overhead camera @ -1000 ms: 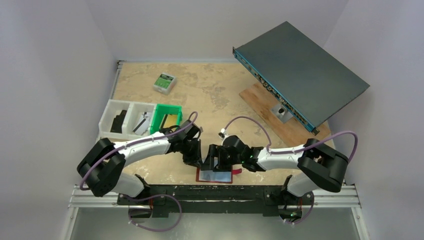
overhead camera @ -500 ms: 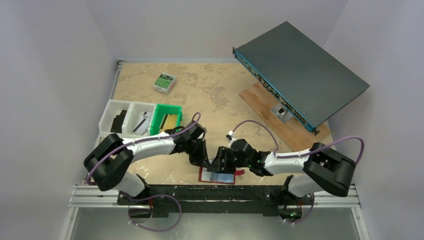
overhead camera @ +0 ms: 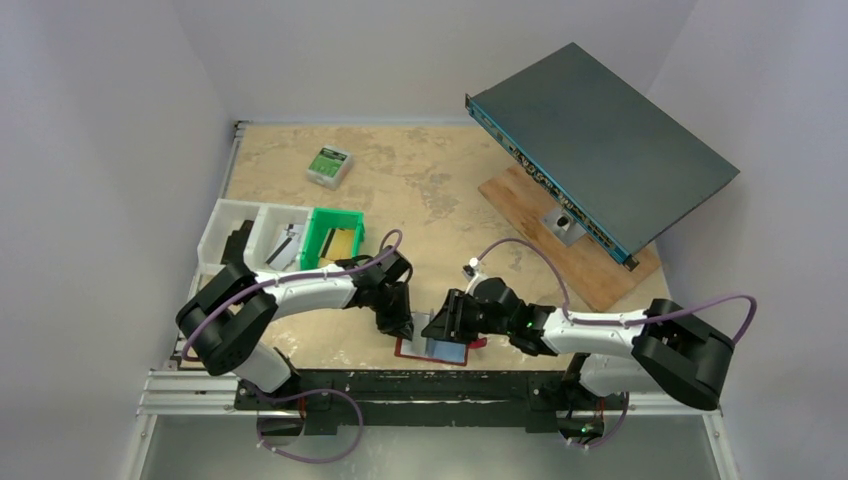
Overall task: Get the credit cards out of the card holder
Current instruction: Remove the credit card from the card holder.
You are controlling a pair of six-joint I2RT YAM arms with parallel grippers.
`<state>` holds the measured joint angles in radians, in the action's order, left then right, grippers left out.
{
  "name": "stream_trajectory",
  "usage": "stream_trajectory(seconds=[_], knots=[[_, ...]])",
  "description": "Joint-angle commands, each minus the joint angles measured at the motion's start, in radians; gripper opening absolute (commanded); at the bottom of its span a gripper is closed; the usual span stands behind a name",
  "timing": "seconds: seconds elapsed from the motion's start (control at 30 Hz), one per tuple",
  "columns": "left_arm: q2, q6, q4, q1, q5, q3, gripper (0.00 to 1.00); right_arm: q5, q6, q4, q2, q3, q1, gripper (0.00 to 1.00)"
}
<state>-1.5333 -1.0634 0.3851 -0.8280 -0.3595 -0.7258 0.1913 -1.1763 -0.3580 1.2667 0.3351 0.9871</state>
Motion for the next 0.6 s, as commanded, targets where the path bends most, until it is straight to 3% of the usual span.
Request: stream_trajectory(seconds=[0.0,0.27,0.57], knots=[[0.008,-0.003,0.031,-0.007,0.049,-0.023,0.00,-0.039,-0.005,0.042,-0.050,-0.006,-0.005,0.39],[0.043,0.026,0.085,-0.007,0.106,-0.024,0.01,-0.061,-0.003,0.103,-0.088,-0.025,-0.007,0.51],[0.051,0.072,0.094,-0.007,0.101,-0.047,0.00,-0.090,-0.002,0.170,-0.094,-0.019,-0.008,0.46]])
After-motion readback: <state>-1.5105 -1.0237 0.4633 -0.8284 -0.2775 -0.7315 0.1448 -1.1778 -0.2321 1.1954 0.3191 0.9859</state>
